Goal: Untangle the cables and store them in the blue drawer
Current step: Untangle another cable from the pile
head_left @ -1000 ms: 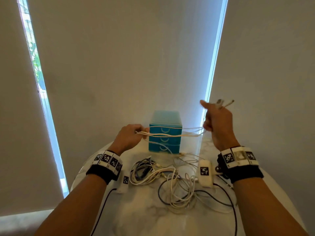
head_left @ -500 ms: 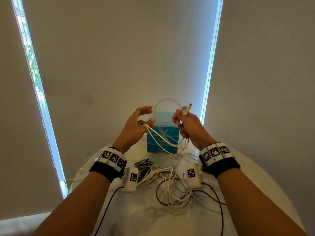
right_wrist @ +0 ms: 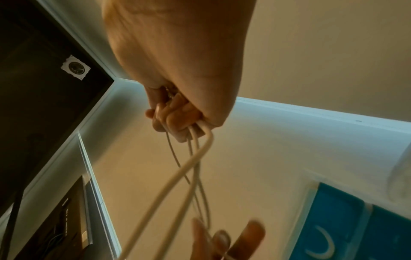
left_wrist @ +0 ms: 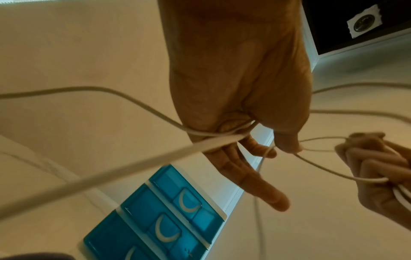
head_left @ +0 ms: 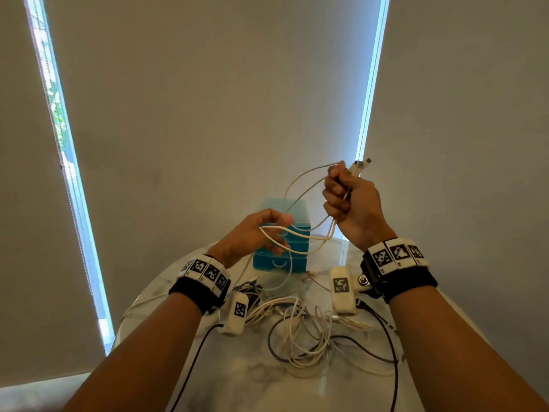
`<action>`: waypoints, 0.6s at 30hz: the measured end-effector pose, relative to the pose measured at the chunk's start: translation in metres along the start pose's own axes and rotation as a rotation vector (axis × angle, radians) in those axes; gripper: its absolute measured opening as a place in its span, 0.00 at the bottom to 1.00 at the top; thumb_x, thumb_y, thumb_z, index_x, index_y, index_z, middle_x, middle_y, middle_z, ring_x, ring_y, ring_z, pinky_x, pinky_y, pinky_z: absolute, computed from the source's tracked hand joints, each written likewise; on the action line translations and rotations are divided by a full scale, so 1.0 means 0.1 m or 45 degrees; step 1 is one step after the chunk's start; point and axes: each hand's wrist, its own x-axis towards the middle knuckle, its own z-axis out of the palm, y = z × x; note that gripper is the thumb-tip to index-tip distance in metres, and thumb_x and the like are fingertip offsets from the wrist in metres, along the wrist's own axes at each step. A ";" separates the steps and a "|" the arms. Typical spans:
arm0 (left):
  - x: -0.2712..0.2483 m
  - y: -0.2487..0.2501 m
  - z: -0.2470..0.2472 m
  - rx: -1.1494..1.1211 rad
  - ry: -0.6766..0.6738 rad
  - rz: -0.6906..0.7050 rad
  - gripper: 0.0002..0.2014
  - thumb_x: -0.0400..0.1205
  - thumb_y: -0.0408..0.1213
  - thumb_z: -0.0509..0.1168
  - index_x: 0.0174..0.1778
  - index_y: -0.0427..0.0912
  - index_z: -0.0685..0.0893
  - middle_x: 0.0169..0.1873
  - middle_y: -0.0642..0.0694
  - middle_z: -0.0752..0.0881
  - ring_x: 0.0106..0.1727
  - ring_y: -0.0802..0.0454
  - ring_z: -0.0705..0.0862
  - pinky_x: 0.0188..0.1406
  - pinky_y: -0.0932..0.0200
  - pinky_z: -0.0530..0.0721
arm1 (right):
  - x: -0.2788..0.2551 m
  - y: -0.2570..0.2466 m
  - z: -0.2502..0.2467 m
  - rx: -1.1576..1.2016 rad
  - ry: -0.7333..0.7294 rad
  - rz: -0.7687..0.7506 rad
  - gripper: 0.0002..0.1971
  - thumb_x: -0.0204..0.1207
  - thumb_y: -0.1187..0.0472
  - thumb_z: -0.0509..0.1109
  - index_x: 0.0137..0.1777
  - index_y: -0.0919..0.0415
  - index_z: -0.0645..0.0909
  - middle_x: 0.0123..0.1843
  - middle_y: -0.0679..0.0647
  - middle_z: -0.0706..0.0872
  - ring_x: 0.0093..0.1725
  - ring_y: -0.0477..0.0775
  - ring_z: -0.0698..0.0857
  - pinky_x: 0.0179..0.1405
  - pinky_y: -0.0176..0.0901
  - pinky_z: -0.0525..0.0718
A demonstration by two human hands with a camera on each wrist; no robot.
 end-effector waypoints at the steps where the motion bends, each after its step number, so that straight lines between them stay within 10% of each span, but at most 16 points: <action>1: -0.01 0.00 -0.04 -0.027 0.001 0.006 0.17 0.91 0.43 0.70 0.66 0.32 0.84 0.54 0.41 0.95 0.40 0.44 0.94 0.37 0.58 0.92 | 0.01 -0.02 -0.04 0.016 0.031 -0.024 0.18 0.97 0.53 0.57 0.45 0.55 0.78 0.32 0.48 0.67 0.23 0.43 0.59 0.18 0.35 0.58; 7: 0.00 -0.04 -0.21 0.207 0.135 0.039 0.22 0.87 0.53 0.72 0.60 0.35 0.87 0.44 0.38 0.88 0.37 0.53 0.85 0.39 0.58 0.86 | 0.04 -0.01 -0.18 -0.241 0.276 -0.067 0.12 0.93 0.57 0.65 0.45 0.55 0.78 0.31 0.47 0.69 0.25 0.45 0.61 0.21 0.37 0.61; 12: 0.09 -0.05 -0.49 0.760 0.825 0.499 0.07 0.90 0.42 0.70 0.58 0.42 0.87 0.55 0.43 0.81 0.50 0.53 0.80 0.54 0.56 0.83 | 0.04 0.07 -0.11 -0.366 0.533 -0.150 0.18 0.87 0.62 0.71 0.36 0.52 0.70 0.24 0.43 0.70 0.22 0.45 0.62 0.21 0.38 0.64; 14: 0.07 -0.04 -0.73 1.184 1.068 0.721 0.16 0.88 0.46 0.72 0.67 0.42 0.83 0.65 0.41 0.76 0.66 0.43 0.78 0.71 0.49 0.79 | 0.04 0.16 -0.05 -0.175 0.501 -0.159 0.17 0.86 0.59 0.74 0.38 0.52 0.72 0.25 0.45 0.69 0.22 0.45 0.62 0.22 0.38 0.66; 16: 0.03 -0.10 -1.00 1.578 1.054 0.466 0.40 0.80 0.67 0.72 0.79 0.42 0.76 0.79 0.34 0.71 0.82 0.31 0.69 0.88 0.39 0.63 | 0.07 0.26 0.02 -0.030 0.430 -0.145 0.14 0.86 0.57 0.76 0.41 0.53 0.74 0.27 0.46 0.67 0.24 0.47 0.61 0.25 0.39 0.66; 18: -0.06 -0.19 -1.25 1.837 0.671 -0.283 0.67 0.66 0.88 0.65 0.89 0.38 0.69 0.89 0.30 0.63 0.91 0.28 0.58 0.93 0.36 0.46 | 0.10 0.36 0.08 0.025 0.379 -0.114 0.15 0.86 0.56 0.76 0.41 0.54 0.75 0.28 0.47 0.66 0.26 0.47 0.60 0.28 0.41 0.64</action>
